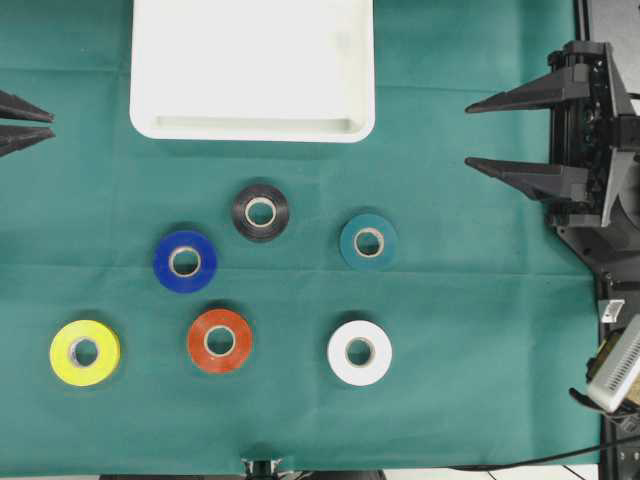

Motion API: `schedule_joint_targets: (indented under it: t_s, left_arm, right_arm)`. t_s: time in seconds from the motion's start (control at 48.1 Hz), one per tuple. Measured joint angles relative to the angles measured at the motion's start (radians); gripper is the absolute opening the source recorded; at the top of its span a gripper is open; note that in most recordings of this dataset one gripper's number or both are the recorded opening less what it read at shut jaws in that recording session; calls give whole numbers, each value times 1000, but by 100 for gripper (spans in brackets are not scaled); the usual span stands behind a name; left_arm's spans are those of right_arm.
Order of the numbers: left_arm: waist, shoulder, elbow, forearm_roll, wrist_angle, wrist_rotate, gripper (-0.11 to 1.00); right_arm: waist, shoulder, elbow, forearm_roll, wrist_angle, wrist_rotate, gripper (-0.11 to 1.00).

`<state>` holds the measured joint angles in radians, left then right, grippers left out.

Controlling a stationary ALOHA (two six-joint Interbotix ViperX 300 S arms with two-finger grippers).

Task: Put the tape alternately from left to right into the white case.
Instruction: 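Move both grippers inward toward the tape rolls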

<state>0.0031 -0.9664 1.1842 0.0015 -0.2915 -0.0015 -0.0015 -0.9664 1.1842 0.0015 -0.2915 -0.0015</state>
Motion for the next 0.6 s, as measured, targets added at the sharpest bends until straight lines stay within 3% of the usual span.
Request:
schedule_joint_targets:
  t_s: [0.042,0.146,0.249,0.603]
  left_arm:
    - [-2,0,3,-8,-3,6,22]
    - [-5,0,9,-20,-20,3,3]
    - [-11,2,11,-21,-34,0,2]
    - [-55,18,18,-25,-35,-6,2]
  right_arm:
    - [0,0,2,-2,0,5,22]
    - [-6,3,8,-3,-6,11,3]
    - [-12,8,11,-3,-11,11,-8]
    - [-12,75,12,-5,-12,12,-9]
